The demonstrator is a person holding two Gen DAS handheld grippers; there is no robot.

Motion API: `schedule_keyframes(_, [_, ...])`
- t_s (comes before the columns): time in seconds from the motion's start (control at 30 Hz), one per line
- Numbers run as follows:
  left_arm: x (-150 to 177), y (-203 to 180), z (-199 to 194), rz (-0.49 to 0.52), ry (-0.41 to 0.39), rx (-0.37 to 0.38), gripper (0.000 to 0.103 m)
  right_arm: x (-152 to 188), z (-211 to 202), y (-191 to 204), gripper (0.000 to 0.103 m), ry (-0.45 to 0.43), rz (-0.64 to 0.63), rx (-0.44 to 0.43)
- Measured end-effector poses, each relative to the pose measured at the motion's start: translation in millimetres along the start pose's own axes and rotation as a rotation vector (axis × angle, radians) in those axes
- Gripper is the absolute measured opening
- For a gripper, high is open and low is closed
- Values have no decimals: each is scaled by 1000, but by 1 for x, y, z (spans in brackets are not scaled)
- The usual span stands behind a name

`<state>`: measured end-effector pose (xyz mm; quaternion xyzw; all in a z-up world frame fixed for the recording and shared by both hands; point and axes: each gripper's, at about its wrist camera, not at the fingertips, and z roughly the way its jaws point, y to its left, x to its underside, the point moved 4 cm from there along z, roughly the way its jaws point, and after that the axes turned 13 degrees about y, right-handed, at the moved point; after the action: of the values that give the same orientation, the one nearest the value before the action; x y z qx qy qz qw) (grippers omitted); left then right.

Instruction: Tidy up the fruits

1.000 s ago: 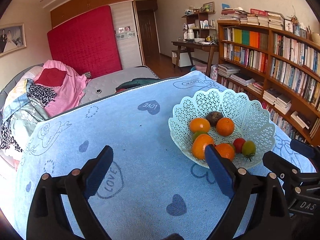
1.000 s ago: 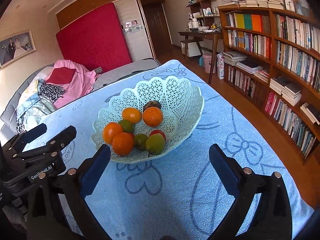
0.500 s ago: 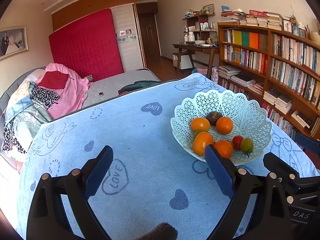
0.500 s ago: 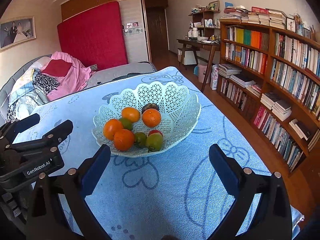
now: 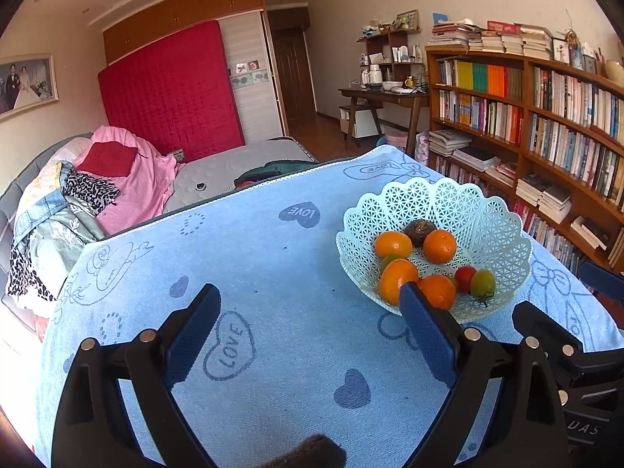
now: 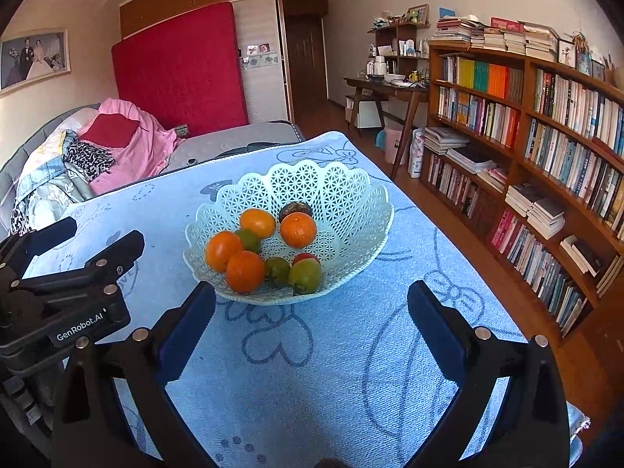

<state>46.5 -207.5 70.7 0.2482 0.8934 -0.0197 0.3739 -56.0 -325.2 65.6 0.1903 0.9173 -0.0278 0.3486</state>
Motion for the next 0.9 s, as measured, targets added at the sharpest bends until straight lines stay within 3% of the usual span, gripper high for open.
schedule_keyframes(0.9, [5, -6, 7, 32, 7, -13, 97, 5, 4, 0, 100, 5, -13, 80])
